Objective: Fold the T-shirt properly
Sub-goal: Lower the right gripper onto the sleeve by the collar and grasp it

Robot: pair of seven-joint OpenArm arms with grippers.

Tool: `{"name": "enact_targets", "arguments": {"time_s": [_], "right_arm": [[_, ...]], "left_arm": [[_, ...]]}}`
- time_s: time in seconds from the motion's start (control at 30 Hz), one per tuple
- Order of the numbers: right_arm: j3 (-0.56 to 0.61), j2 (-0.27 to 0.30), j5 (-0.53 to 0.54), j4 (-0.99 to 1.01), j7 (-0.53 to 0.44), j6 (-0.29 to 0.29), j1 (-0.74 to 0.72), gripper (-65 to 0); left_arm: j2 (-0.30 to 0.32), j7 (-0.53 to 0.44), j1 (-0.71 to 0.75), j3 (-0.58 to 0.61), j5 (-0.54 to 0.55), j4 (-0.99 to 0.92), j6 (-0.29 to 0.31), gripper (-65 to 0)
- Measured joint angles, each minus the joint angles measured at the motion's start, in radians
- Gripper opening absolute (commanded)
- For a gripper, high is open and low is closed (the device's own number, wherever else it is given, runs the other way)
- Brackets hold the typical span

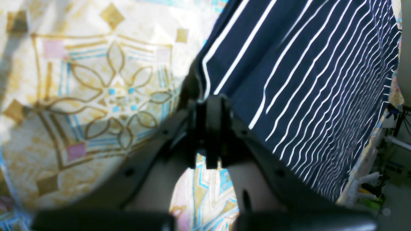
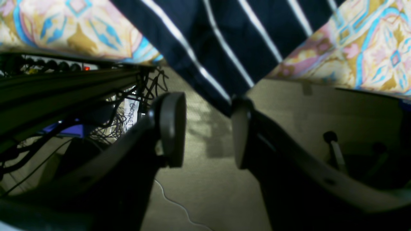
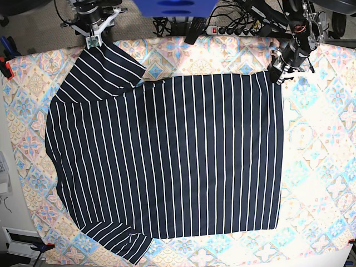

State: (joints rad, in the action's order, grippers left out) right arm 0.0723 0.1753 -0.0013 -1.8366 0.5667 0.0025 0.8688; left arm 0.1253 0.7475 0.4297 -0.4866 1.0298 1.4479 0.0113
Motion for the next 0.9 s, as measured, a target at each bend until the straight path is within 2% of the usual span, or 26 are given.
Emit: {"name": "enact_targets", "arguments": {"time_s": [0.33,0.53,0.9], "right_arm": [[0.0,0.017,0.0,-0.001,0.022,0.0,-0.001,-40.5],[0.0,0.016,0.0,-0.001,0.022,0.0,-0.002,-30.3],[0.001,0.016,0.0,0.0,0.021,0.0,-0.066,-30.1]], "left_arm": [[0.0,0.0,0.0,0.0,0.0,0.0,0.0,-65.0],[0.0,0.0,-0.001,0.0,0.0,-0.003,0.0,-65.0],[0.0,0.0,0.0,0.0,0.0,-0.003,0.0,-65.0]]}}
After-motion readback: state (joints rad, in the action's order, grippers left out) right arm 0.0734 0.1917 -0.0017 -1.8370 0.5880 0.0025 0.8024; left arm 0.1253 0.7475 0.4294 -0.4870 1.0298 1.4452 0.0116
